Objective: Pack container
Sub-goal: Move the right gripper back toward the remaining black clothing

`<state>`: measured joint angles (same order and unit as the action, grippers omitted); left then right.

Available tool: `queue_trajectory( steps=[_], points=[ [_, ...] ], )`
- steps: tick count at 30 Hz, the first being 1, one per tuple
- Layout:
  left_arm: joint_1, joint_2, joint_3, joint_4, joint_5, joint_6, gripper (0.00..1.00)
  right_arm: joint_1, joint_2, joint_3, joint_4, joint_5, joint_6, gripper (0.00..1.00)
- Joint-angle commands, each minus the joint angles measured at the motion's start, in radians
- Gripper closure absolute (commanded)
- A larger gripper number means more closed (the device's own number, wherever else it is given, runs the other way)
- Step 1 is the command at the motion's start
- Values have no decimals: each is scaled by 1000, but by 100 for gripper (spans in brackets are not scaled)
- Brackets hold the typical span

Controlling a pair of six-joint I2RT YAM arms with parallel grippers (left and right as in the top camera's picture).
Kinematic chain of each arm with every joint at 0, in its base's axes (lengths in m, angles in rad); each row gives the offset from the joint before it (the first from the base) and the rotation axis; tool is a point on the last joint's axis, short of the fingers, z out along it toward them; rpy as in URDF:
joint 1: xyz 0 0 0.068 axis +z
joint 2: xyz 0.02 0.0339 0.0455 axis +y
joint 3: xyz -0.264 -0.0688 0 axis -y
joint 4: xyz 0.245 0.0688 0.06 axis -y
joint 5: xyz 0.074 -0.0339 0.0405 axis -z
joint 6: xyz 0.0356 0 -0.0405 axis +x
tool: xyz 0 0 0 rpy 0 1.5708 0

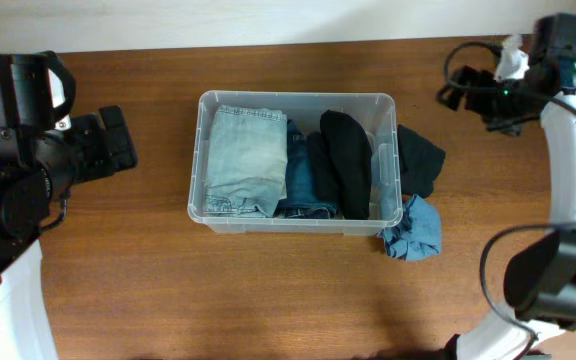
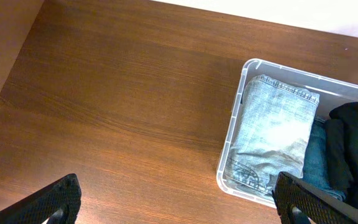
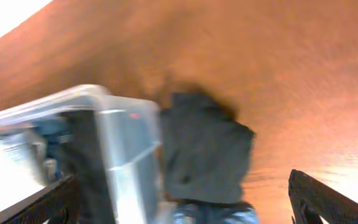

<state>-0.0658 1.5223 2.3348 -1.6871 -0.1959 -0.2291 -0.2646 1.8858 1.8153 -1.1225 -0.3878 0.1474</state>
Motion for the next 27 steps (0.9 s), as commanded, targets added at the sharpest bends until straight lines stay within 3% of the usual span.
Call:
queue_trajectory(
  steps=[1, 7, 13, 17, 20, 21, 27],
  points=[
    [3, 0, 8, 0, -11, -10, 1, -23, 92, -72, -5, -20, -41, 1],
    [3, 0, 8, 0, -11, -10, 1, -24, 224, -166, 47, -34, -105, 1],
    [3, 0, 8, 0, -11, -10, 1, -24, 262, -317, 204, -225, -216, 2],
    [3, 0, 8, 0, -11, -10, 1, -24, 262, -462, 365, -345, -215, 22],
    [3, 0, 8, 0, -11, -10, 1, -25, 261, -496, 395, -380, -212, 66],
    [3, 0, 8, 0, -11, -10, 1, -29, 253, -487, 384, -380, -192, 73],
    [3, 0, 8, 0, -11, -10, 1, -51, 105, -330, 227, -380, -179, 73]
  ],
)
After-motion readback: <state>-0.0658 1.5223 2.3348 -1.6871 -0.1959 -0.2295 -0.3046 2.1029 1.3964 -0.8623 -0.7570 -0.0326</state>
